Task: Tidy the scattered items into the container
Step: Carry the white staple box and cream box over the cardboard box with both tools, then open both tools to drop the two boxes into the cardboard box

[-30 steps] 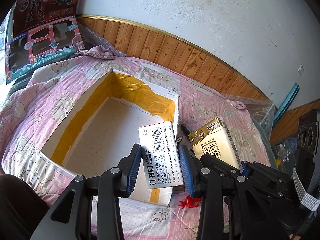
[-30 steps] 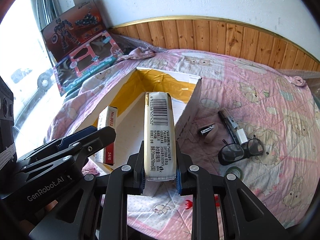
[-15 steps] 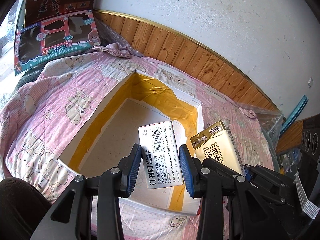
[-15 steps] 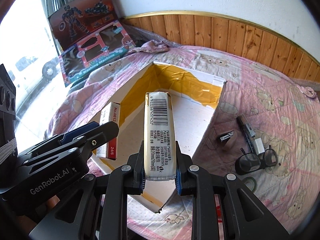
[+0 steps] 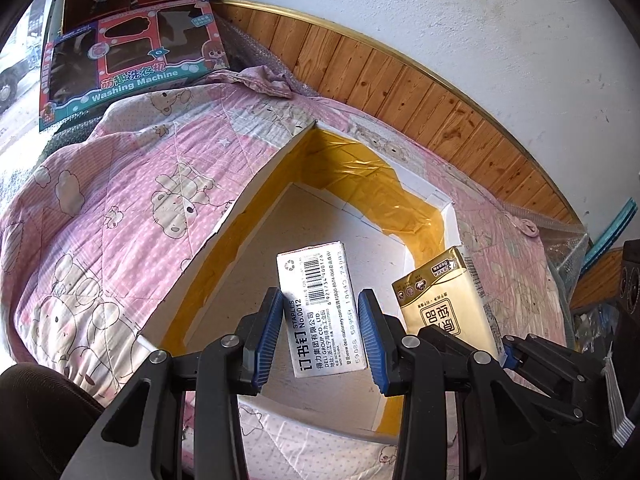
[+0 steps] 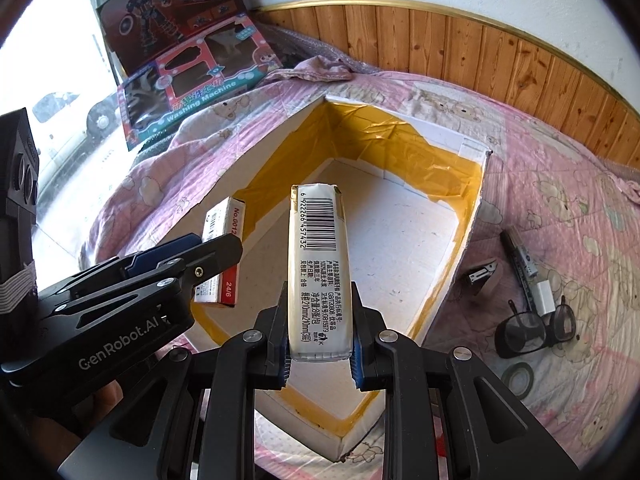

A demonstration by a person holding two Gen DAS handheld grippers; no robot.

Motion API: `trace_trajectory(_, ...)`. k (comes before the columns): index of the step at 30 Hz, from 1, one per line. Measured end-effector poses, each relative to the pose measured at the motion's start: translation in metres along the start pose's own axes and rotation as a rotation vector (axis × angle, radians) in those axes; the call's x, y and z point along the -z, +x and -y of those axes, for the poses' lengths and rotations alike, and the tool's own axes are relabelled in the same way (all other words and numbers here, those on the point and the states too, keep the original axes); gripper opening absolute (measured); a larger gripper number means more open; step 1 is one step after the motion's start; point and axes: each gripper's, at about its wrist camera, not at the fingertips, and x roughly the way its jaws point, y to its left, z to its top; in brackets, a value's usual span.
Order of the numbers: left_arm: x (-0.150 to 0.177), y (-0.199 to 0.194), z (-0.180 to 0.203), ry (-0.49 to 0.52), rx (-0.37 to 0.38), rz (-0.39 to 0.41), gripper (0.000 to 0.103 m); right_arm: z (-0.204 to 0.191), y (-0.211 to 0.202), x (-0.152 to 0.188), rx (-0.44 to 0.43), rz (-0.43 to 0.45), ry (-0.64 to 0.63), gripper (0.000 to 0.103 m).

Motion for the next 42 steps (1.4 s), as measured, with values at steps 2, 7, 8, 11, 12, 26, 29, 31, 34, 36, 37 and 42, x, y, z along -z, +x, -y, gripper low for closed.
trace_trajectory(2,-0.001,0.005,-0.002,0.002,-0.003,-0.012,0.04,-0.001,0.004,-0.001,0.003,-0.006,-0.005,0.024)
trace_trajectory(7,-0.004,0.018,-0.006,0.02,-0.024,-0.04,0.04,-0.003,0.018,-0.002,0.004,-0.036,-0.015,0.024)
trace_trajectory(8,-0.005,0.02,-0.006,0.024,-0.029,-0.044,0.04,-0.003,0.021,-0.002,0.003,-0.043,-0.016,0.024)
trace_trajectory(11,-0.006,0.029,-0.009,0.032,-0.039,-0.064,0.04,-0.004,0.03,-0.002,0.003,-0.066,-0.021,0.024)
trace_trajectory(12,-0.007,0.032,-0.009,0.037,-0.045,-0.069,0.04,-0.004,0.032,-0.002,0.003,-0.075,-0.022,0.024)
trace_trajectory(26,-0.012,0.062,-0.014,0.085,-0.12,-0.137,0.04,-0.001,0.057,-0.015,0.015,-0.15,-0.047,0.025)
trace_trajectory(29,-0.015,0.066,-0.014,0.094,-0.133,-0.145,0.041,0.001,0.061,-0.016,0.004,-0.157,-0.037,0.027)
trace_trajectory(31,-0.016,0.069,-0.014,0.096,-0.144,-0.152,0.041,0.003,0.063,-0.017,-0.007,-0.161,-0.023,0.028)
trace_trajectory(34,-0.018,0.071,-0.014,0.093,-0.142,-0.17,0.043,0.008,0.06,-0.016,-0.017,-0.155,0.005,0.032)
trace_trajectory(36,-0.018,0.068,-0.013,0.085,-0.133,-0.17,0.051,0.01,0.053,-0.014,-0.036,-0.135,0.02,0.036)
trace_trajectory(37,-0.019,0.066,-0.012,0.083,-0.131,-0.164,0.053,0.011,0.05,-0.012,-0.045,-0.127,0.023,0.042)
trace_trajectory(42,-0.019,0.046,-0.005,0.058,-0.122,-0.131,0.057,0.014,0.02,-0.006,-0.106,-0.035,0.047,0.043)
